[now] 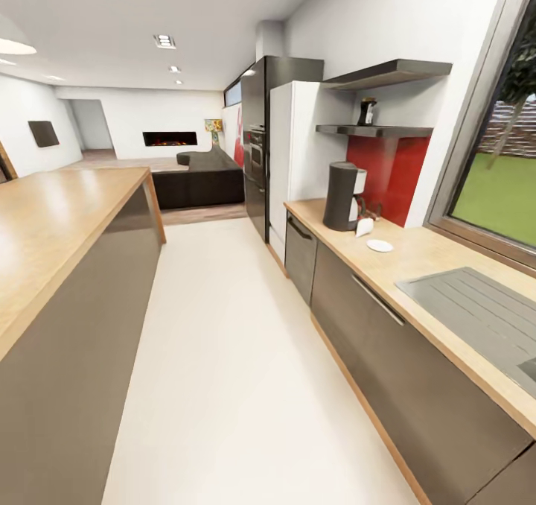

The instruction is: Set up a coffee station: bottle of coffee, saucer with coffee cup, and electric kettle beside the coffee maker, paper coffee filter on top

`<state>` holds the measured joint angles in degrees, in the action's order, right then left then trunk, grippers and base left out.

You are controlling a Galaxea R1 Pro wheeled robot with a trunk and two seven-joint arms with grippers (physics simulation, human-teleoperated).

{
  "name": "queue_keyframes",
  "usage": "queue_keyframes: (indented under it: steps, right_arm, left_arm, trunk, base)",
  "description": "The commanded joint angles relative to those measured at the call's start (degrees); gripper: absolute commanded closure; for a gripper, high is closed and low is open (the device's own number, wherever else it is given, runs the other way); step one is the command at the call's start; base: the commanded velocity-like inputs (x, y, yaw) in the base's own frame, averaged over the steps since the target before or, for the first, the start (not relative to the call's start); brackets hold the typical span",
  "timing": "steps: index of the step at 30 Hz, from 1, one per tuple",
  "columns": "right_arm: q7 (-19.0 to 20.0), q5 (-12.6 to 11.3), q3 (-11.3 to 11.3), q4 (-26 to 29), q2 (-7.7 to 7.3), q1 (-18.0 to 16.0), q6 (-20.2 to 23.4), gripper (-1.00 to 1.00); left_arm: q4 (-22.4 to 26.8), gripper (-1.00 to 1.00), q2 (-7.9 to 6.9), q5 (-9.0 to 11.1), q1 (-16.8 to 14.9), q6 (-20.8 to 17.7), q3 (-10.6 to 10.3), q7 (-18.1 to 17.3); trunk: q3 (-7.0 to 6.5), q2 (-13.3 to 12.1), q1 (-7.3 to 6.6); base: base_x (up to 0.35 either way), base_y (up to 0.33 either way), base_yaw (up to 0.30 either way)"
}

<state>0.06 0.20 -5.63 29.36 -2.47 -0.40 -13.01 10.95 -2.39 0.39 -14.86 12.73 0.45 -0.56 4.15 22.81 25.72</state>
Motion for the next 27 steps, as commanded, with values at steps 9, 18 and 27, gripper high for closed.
queue_keyframes:
  steps: [9,18,27]
  right_arm:
    - [0.10,0.01,-0.04,-0.05,0.38,-0.04,-0.61,-1.00]
    - [-0.20,3.50,1.78,-0.52,0.03,-0.04,-0.95,-1.00]
    - [-0.23,4.03,2.11,-0.72,0.17,-0.04,-0.96,-1.00]
  left_arm:
    - [-0.14,-1.00,-2.37,0.36,0.17,4.99,0.15,0.12]
    - [-0.14,-1.00,-1.54,0.35,0.18,5.37,0.28,0.05]
    - [-0.15,-1.00,-2.14,0.38,0.18,5.40,3.04,-0.09]
  trunk:
    - [0.12,0.11,0.07]
    - [0.12,0.11,0.07]
    - [0.12,0.11,0.07]
  base:
    - [0.335,0.000,0.000]
    - [0.335,0.001,0.000]
    - [0.335,0.091,0.000]
